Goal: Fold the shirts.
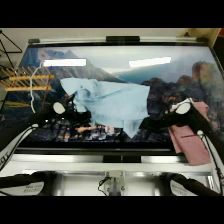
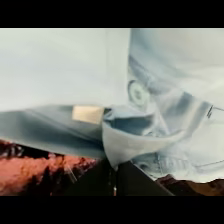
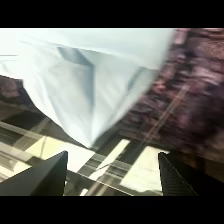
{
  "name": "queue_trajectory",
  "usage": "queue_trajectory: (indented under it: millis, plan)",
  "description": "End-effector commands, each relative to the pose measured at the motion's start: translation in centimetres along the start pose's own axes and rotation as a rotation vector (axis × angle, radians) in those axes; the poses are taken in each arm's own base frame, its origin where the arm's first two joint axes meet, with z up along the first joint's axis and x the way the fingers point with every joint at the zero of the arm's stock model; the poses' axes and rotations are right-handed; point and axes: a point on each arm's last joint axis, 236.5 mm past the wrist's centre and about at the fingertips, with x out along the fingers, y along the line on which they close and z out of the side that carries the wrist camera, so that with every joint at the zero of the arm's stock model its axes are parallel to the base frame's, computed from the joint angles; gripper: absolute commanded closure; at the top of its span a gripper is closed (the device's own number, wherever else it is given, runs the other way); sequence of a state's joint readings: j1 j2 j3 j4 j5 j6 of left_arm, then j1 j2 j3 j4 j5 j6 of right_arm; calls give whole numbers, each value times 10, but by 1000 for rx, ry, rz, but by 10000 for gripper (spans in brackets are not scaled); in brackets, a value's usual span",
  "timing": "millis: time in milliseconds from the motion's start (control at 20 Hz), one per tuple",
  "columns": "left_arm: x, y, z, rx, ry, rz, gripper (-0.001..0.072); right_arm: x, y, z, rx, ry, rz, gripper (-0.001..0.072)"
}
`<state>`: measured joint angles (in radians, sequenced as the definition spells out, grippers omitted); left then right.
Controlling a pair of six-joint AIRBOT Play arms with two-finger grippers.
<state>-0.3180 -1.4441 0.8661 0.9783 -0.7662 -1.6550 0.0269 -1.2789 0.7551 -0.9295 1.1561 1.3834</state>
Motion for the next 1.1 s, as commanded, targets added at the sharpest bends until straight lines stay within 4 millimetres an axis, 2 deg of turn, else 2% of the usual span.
queue_trajectory:
  millis: [0,150,250,300,350,400,500,550,600,700,800,850,950,1000,1050]
  plan:
    - [-12,-7,4,44,-28,-12,678,41,26,0,29,22,76,21]
    - [-24,-12,9,72,-61,-17,678,64,36,-3,48,47,87,29]
    - [-28,-14,10,81,-73,-19,678,71,42,-1,73,42,106,33]
    - [-30,-15,11,82,-76,-21,678,71,46,2,82,28,120,203]
    - [-32,-16,12,89,-82,-20,678,69,49,4,88,20,129,525]
    - [-36,-18,15,103,-93,-18,678,66,52,6,94,23,141,656]
    - [-58,-21,28,156,-134,0,679,50,66,6,10,40,175,665]
    - [-77,-20,38,201,-164,29,679,32,73,10,-63,29,186,665]
    - [-104,-18,50,257,-205,73,679,9,76,16,-122,1,173,665]
    - [-178,-16,78,350,-337,175,679,-58,77,39,-239,-132,103,665]
    - [-276,-28,100,391,-544,227,679,-153,88,65,-331,-378,34,665]
    - [-333,-42,105,400,-680,220,679,-211,98,73,-375,-538,3,665]
    - [-446,-76,94,413,-951,168,679,-326,128,69,-448,-870,-51,665]
    - [-497,-94,79,423,-1081,132,679,-381,147,55,-488,-1034,-81,665]
    - [-545,-112,60,443,-1209,89,679,-426,166,37,-532,-1176,-112,665]
